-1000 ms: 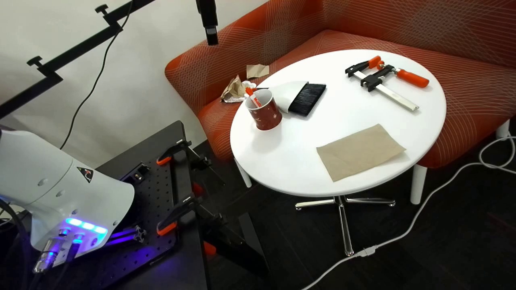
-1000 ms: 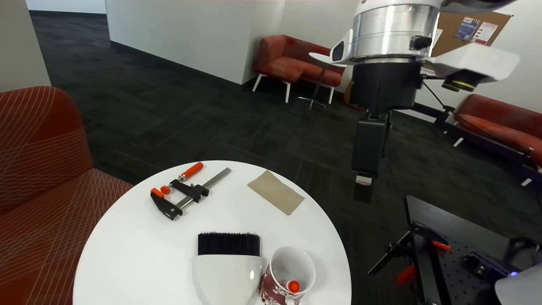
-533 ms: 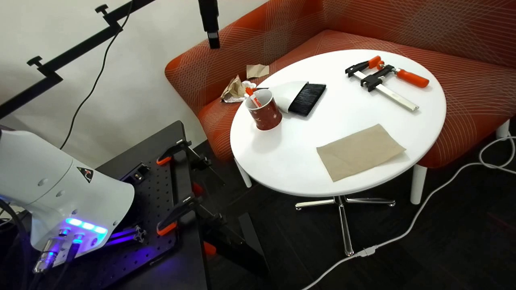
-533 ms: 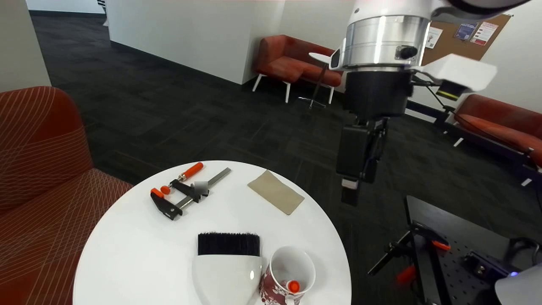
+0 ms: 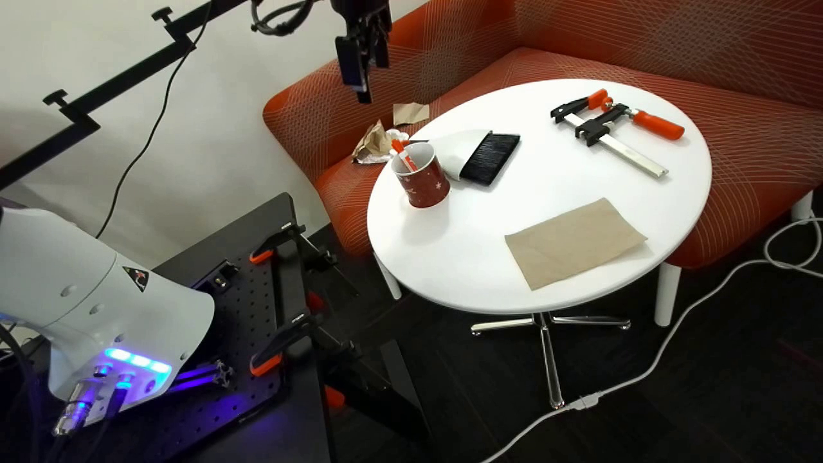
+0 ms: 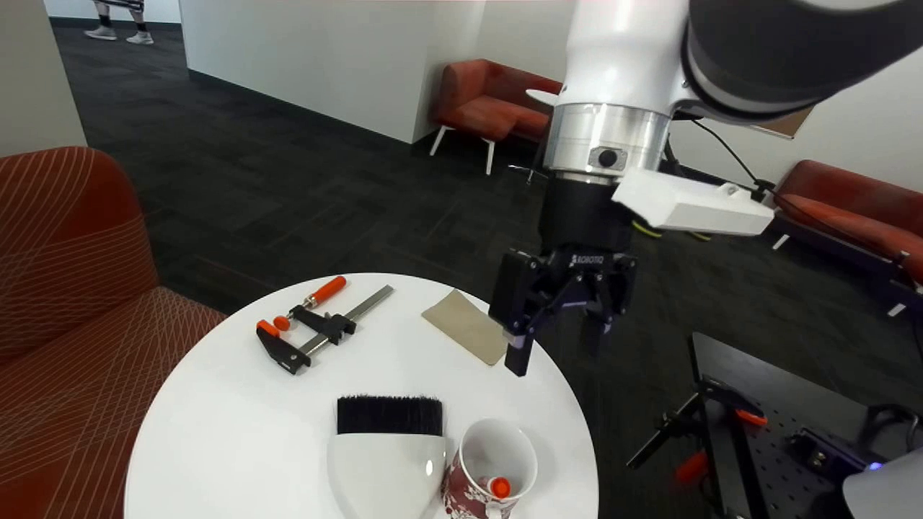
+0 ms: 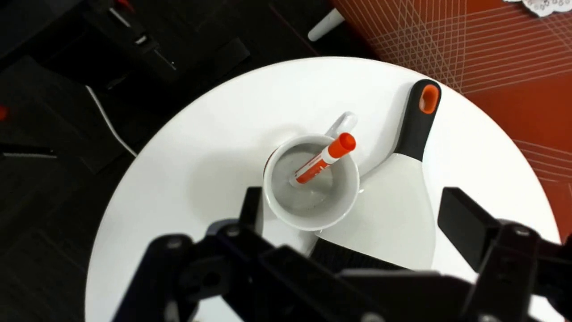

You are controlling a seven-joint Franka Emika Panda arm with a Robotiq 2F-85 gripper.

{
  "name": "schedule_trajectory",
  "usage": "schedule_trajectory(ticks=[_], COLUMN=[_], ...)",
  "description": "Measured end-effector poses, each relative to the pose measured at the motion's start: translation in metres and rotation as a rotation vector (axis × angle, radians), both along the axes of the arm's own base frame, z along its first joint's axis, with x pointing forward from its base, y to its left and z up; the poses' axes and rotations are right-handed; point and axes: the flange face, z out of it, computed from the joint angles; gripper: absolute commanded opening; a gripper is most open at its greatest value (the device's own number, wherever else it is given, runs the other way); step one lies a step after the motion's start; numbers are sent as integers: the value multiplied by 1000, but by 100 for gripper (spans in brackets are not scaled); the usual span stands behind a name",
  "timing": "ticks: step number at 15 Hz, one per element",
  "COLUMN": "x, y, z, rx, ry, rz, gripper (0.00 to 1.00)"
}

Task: Pick up the pen from the mug cup and put it on the table.

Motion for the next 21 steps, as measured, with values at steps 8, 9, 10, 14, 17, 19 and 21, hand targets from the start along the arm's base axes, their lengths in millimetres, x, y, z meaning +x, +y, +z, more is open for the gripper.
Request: schedule_trajectory(ticks=[8, 9, 10, 14, 17, 19, 21], x=[-5, -8, -10, -11, -10, -9, -7], y=[7, 9, 12, 15, 14, 13, 10], z=[-81, -91, -98, -103, -103, -102, -101], rx=[-39, -45, -47, -47, -47, -48, -47], ry=[76, 90, 104, 114, 112, 110, 106], rz=[-250, -260, -257, -250, -252, -255, -261], gripper=[100, 100, 100, 100, 100, 100, 100])
